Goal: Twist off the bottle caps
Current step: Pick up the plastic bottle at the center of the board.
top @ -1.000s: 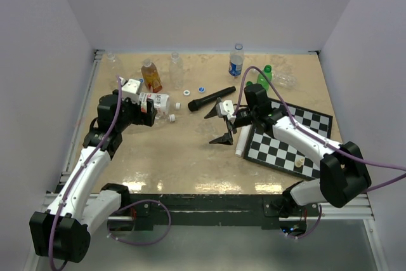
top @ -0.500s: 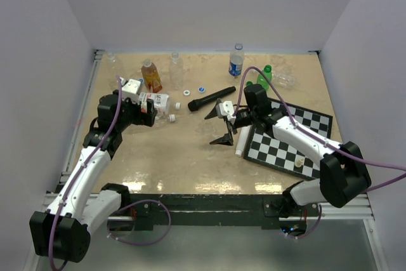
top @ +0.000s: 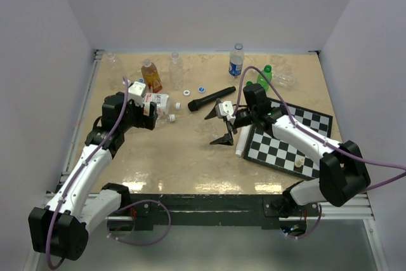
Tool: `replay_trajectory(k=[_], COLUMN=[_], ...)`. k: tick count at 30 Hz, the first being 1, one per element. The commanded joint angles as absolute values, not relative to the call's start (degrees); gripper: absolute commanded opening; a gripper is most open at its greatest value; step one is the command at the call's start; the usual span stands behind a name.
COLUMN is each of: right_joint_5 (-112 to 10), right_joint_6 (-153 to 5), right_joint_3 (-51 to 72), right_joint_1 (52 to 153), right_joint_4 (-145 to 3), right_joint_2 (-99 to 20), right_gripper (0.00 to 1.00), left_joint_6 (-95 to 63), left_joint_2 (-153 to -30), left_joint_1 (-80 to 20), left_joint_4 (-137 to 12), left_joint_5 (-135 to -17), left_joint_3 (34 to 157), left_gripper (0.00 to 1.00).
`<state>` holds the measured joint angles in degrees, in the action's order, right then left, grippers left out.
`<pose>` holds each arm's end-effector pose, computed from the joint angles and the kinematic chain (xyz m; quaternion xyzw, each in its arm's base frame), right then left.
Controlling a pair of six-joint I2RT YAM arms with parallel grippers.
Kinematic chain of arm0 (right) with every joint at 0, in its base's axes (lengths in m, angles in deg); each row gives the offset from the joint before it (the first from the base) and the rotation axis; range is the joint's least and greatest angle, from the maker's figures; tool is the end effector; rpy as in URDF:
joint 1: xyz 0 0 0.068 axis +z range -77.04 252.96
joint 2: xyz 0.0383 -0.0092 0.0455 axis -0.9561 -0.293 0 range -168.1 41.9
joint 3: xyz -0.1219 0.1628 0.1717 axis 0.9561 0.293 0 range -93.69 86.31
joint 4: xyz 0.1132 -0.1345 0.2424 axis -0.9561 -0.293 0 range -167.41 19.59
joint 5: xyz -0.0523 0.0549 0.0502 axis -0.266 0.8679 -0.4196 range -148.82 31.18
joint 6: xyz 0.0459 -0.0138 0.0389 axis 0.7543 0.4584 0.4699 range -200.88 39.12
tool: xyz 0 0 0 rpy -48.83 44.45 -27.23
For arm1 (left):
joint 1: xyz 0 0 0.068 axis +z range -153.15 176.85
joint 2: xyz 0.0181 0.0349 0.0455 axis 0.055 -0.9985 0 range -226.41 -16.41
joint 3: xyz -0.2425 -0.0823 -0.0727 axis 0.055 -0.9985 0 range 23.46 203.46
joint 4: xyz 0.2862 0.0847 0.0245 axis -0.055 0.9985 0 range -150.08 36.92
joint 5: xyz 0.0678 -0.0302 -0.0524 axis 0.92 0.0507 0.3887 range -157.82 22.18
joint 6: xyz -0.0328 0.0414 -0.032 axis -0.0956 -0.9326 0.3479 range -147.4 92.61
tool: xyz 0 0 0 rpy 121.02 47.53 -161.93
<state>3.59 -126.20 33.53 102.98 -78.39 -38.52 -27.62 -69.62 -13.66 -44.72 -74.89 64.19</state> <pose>0.2698 0.2035 0.2321 -0.6523 0.4576 0.4048 0.4487 0.2582 -0.0538 0.2601 0.1116 0.8481 -0.0988 0.5084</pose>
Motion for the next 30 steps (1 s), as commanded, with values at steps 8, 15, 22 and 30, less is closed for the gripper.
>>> replay_trajectory(k=[8,15,22,30], right_joint_5=[4.55,4.9,5.25,5.95], right_joint_6=[-127.9,-128.69,-129.13,-129.83], right_joint_3=[30.85,30.5,30.14,29.62], right_joint_1=[102.84,102.84,102.84,102.84], right_joint_4=[-79.46,-80.42,-81.3,-82.45], right_joint_2=[-38.78,-39.48,-40.1,-40.45], right_gripper=[0.98,0.98,0.98,0.98], left_joint_6=[-35.03,-40.57,-48.92,-54.55], left_joint_2=[-73.98,-76.35,-83.98,-93.75], left_joint_1=[-21.87,-24.07,-24.51,-24.34], left_joint_4=[-39.08,-38.89,-40.47,-40.83], left_joint_5=[-62.11,-61.31,-61.23,-58.94], left_joint_3=[69.25,68.9,69.16,74.35], left_gripper=[1.0,1.0,0.95,0.9])
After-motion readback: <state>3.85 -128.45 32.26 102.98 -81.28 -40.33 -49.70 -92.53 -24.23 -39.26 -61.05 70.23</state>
